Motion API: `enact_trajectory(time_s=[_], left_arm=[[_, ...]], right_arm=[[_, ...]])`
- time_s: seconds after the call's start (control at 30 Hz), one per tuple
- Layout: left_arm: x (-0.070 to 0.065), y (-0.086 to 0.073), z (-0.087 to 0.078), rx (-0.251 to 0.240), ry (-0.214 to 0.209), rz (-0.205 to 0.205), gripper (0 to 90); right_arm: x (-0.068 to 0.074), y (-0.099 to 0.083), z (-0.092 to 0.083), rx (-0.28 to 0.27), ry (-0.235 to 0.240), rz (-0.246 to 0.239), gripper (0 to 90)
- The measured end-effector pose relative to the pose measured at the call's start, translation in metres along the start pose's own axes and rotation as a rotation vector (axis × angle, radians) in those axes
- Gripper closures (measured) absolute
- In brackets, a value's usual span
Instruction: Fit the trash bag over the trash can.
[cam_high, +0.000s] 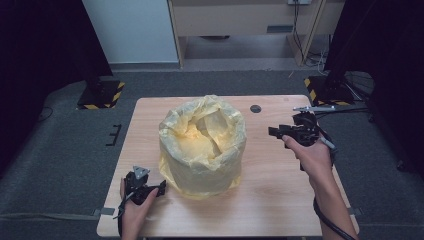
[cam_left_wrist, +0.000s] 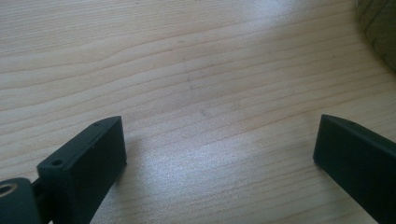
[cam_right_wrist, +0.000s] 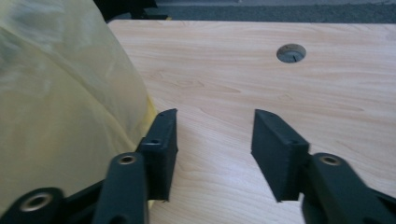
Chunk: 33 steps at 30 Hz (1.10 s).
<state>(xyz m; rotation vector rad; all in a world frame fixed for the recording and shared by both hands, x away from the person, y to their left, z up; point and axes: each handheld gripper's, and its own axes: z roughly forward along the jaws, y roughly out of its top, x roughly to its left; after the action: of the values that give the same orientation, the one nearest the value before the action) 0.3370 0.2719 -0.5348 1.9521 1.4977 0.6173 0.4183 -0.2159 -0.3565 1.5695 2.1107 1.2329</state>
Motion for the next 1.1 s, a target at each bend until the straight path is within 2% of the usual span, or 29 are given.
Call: enact_trajectory(time_s=[0.23,0.43,0.57,0.63,0.73,0.87,0.97,1.07,1.1], left_arm=[[0.000,0.000,0.000,0.000,0.001,0.000,1.7],[0.000,0.000,0.000,0.000,0.001,0.000,1.7],[0.000,0.000,0.000,0.000,0.001,0.000,1.7],[0.000,0.000,0.000,0.000,0.000,0.000,1.7],[0.000,0.000,0.000,0.000,0.000,0.000,1.7],[0.000,0.000,0.000,0.000,0.000,0.000,1.7],[0.000,0.000,0.000,0.000,0.000,0.000,1.7],[0.000,0.000,0.000,0.000,0.000,0.000,1.7],[0.000,0.000,0.000,0.000,0.000,0.001,1.7]], right_arm=[[-0.007,-0.015,0.009,0.041,-0.031,0.000,27.6],[-0.012,-0.034,0.021,0.080,-0.042,-0.027,18.8],[-0.015,-0.050,0.031,0.111,-0.038,-0.006,13.4],[-0.019,-0.060,0.036,0.117,-0.048,0.025,8.7],[-0.025,-0.078,0.046,0.142,-0.065,0.051,7.1],[-0.033,-0.103,0.061,0.192,-0.130,0.092,7.1],[-0.035,-0.120,0.070,0.199,-0.154,0.094,7.0],[-0.034,-0.135,0.079,0.226,-0.164,0.083,5.4],[-0.033,-0.140,0.081,0.215,-0.175,0.067,2.6]])
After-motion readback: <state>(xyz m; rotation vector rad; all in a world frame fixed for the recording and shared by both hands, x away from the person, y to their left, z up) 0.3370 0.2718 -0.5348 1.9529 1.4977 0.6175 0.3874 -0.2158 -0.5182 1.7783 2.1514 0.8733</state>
